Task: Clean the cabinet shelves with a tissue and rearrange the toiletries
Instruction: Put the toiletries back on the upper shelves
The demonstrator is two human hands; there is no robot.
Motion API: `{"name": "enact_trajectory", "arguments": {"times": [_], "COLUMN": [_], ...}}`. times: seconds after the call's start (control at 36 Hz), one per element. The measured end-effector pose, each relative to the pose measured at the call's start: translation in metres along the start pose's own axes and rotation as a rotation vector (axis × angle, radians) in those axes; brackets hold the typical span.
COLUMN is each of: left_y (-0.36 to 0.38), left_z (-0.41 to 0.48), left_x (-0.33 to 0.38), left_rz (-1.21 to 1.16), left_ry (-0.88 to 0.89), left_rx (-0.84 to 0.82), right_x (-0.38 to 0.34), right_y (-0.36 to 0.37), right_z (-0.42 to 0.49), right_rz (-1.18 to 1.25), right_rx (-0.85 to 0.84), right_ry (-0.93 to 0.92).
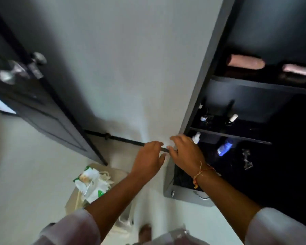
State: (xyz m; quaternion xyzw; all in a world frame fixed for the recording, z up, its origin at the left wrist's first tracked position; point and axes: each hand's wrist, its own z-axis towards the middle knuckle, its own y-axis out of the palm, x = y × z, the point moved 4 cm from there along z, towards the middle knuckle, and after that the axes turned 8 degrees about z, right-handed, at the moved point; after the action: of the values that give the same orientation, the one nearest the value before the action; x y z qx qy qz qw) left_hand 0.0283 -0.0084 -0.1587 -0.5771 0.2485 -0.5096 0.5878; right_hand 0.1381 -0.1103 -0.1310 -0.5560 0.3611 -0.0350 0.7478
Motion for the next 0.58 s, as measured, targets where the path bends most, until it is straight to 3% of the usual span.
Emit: {"name": "enact_trajectory", "arguments": {"times": [0.22,0.36,0.44,0.58], "left_y": [0.064,0.083,0.091,0.108], "left_z": [-0.135,-0.199,-0.218,-0.213], "left_x": [-0.113,-0.175,-0.202,-0.231], "left_rz": [-0.097,-0.14,-0.154,-0.186], "left_ry": [-0.526,-0.849,-0.95,-0.961], "left_rx": [-0.252,-0.353,-0.373,-0.451], "right_x": [-0.056,-0.095,-0.107,-0.114], "right_y": [0.159,0.219,0.242,0.26], "right_z": [-0.022,-0.034,-0.038,-0.036], "right_rz": [-0.095,-0.11,-0.153,-0.188], "right_rx": [-0.571,-0.79,-0.876,-0.927], "right_ry": [-0.165,-0.262,-0.277,-0.272]}}
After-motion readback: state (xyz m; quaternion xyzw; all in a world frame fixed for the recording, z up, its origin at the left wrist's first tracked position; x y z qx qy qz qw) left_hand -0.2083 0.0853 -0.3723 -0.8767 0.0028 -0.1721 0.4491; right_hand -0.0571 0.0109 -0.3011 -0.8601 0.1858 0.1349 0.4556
